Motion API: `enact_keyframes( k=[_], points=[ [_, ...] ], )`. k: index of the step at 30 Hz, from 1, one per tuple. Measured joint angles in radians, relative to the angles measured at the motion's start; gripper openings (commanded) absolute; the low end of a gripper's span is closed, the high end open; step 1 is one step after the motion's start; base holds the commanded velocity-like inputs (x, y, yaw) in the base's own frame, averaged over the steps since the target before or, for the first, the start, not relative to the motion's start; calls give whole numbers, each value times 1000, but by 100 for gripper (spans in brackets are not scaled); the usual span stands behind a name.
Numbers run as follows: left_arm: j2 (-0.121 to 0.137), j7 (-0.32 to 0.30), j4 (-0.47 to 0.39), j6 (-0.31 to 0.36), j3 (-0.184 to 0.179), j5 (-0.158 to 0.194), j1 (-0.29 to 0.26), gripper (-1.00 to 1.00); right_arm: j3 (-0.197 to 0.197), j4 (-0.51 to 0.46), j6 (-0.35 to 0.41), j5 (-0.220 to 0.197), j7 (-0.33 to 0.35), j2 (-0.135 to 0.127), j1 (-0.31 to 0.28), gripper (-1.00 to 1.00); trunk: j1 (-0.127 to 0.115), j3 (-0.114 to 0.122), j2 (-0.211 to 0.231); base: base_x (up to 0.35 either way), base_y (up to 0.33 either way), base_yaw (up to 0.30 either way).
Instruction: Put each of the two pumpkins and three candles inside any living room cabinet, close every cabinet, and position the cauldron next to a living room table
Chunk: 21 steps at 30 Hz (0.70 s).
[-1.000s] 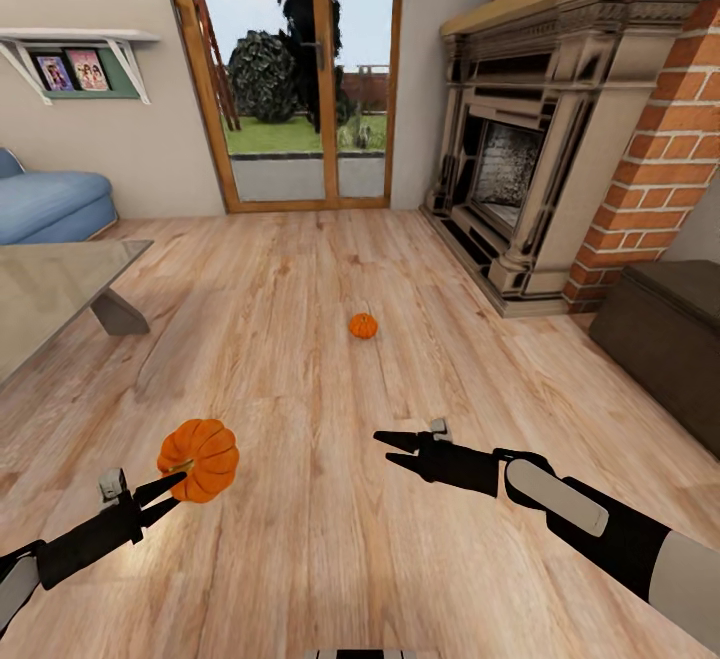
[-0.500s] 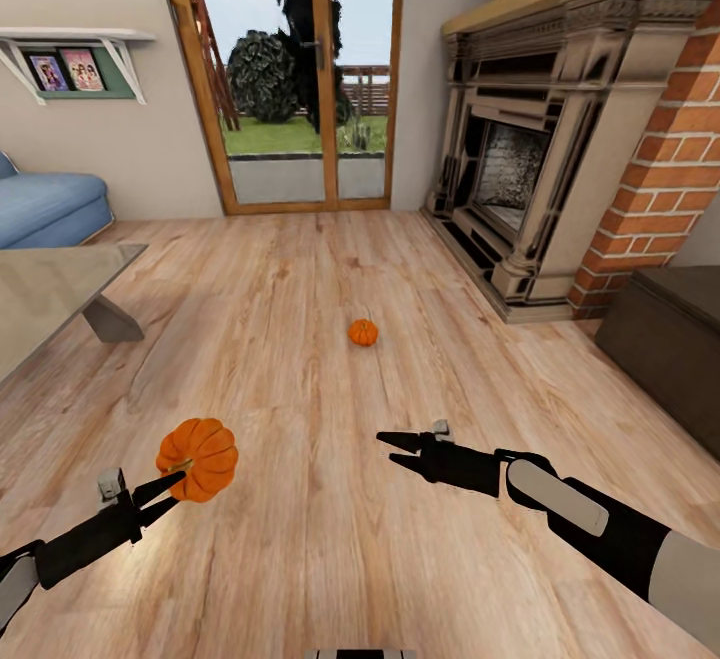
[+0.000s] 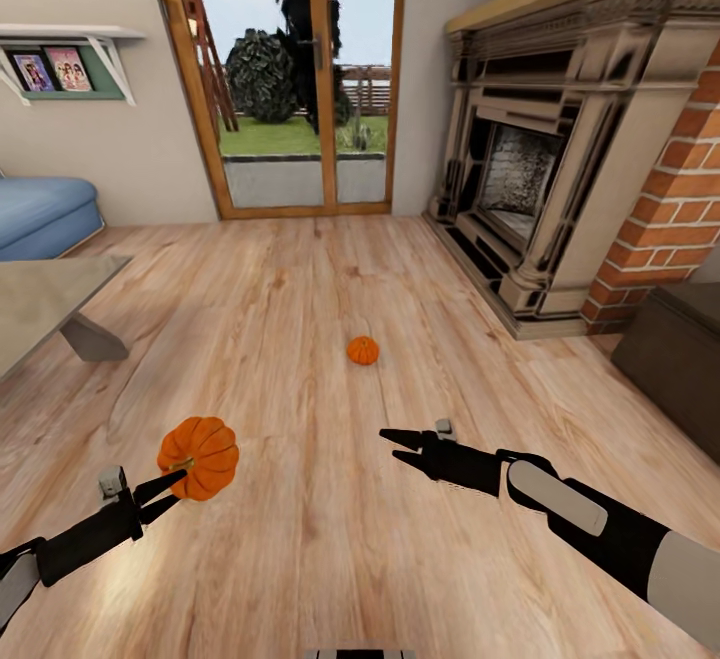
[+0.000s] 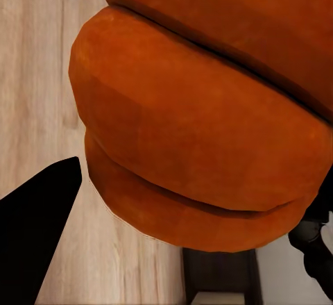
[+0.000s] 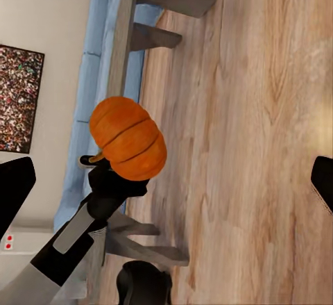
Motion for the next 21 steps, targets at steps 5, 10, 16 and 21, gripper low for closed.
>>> enact_keyframes(
  k=[5, 10, 16, 21],
  points=[
    [0, 0, 0, 0, -1, -2, 0, -100, 0, -1, 0, -1, -1, 1, 0, 100, 0, 0, 0, 337, 0, 0],
    [-1, 0, 0, 0, -2, -2, 0, -100, 0, 0, 0, -1, -5, 1, 0, 100, 0, 0, 0, 337, 0, 0],
    [0, 0, 0, 0, -1, -2, 0, -100, 0, 0, 0, -1, -7, 3, 0, 100, 0, 0, 0, 337, 0, 0],
    [-1, 0, 0, 1, -2, -2, 0, -100, 0, 0, 0, -2, -6, 3, 1, 100, 0, 3, 0, 337, 0, 0]
  ],
)
